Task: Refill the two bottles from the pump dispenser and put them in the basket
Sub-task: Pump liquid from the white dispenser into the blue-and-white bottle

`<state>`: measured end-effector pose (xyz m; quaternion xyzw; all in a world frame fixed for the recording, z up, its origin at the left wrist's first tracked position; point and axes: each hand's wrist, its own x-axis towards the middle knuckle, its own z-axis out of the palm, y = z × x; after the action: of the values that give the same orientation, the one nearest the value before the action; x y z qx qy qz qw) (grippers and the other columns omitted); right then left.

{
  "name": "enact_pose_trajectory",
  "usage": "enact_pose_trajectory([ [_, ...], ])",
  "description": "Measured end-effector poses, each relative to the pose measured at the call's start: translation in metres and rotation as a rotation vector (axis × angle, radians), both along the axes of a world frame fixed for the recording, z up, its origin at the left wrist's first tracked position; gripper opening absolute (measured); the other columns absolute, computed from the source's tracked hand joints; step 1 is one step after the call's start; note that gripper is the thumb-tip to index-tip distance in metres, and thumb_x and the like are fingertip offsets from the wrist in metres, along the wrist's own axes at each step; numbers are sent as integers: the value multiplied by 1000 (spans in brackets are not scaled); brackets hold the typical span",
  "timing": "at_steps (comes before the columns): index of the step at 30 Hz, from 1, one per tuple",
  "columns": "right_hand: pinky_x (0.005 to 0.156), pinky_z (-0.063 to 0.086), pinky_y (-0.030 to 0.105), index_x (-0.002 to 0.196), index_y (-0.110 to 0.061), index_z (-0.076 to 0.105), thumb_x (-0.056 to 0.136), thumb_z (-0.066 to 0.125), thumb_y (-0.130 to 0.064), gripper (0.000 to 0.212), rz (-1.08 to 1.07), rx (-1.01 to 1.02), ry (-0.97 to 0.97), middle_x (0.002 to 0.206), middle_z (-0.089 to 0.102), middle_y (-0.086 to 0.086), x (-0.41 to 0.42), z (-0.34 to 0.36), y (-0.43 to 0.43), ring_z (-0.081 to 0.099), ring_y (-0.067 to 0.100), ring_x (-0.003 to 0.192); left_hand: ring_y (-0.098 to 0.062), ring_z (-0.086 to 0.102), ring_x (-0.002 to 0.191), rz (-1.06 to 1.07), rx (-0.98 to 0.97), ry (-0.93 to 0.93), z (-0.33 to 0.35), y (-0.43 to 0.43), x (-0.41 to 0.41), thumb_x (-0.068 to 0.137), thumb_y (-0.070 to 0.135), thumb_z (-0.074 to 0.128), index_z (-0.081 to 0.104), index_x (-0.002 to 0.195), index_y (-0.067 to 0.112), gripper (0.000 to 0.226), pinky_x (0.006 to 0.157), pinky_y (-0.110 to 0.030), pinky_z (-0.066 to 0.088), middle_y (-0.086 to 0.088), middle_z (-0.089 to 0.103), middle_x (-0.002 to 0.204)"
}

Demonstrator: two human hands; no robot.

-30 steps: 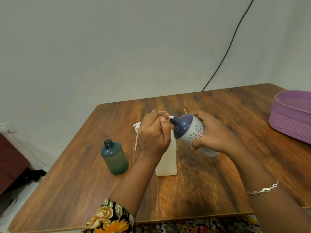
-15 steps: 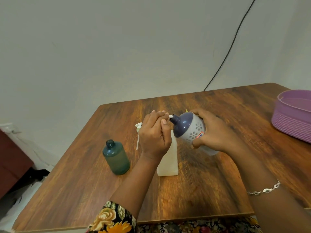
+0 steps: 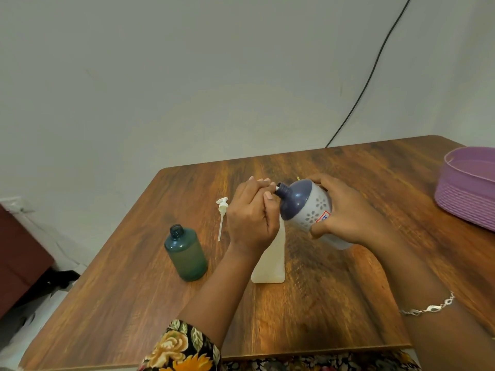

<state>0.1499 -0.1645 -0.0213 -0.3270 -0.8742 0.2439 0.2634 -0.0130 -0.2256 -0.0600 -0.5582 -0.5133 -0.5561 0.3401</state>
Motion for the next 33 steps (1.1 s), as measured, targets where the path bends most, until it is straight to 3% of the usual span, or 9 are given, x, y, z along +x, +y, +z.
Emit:
enact_pose_trajectory([
  [6,68,43,24,125,-23,43,53,83,-13,83,14,-19,-16,111,48,-3,0,-8,-1,48,14,97,-16,61,81,9,20,-65,-15,-5,-1,98,21,27,70,82,-5,52,78,-31,52,-15,70,81],
  [12,65,38,19,124,-23,43,54,83,-15,81,15,-10,-2,110,47,-6,0,-3,0,46,12,96,-20,63,67,29,2,-41,9,-5,-2,88,8,37,68,72,-3,37,69,-20,46,-14,68,72],
  [19,72,44,29,124,-25,44,52,83,-15,82,-1,1,-28,111,48,-4,-4,-7,0,48,15,98,-21,67,73,28,28,-91,-8,-6,0,87,7,36,70,75,-4,38,73,-32,54,-14,70,76],
  [22,70,42,26,125,-25,43,53,83,-16,82,-1,5,-26,111,48,-4,-5,-7,-2,47,14,98,-20,66,75,13,14,-83,-3,-8,0,88,8,37,70,76,-4,38,76,-30,53,-14,71,77],
  [26,69,43,21,125,-23,42,55,83,-15,82,3,-4,-7,110,47,-5,-5,-2,-4,48,14,98,-18,64,71,7,18,-110,8,-6,0,88,10,36,70,75,-3,39,67,-21,48,-12,70,74],
  [33,76,48,34,125,-25,42,52,83,-15,85,-18,-4,-56,114,48,-1,-7,-2,-7,49,17,98,-13,61,82,-13,30,-147,-12,-7,2,89,8,37,71,80,-4,37,74,-30,52,-13,71,81],
])
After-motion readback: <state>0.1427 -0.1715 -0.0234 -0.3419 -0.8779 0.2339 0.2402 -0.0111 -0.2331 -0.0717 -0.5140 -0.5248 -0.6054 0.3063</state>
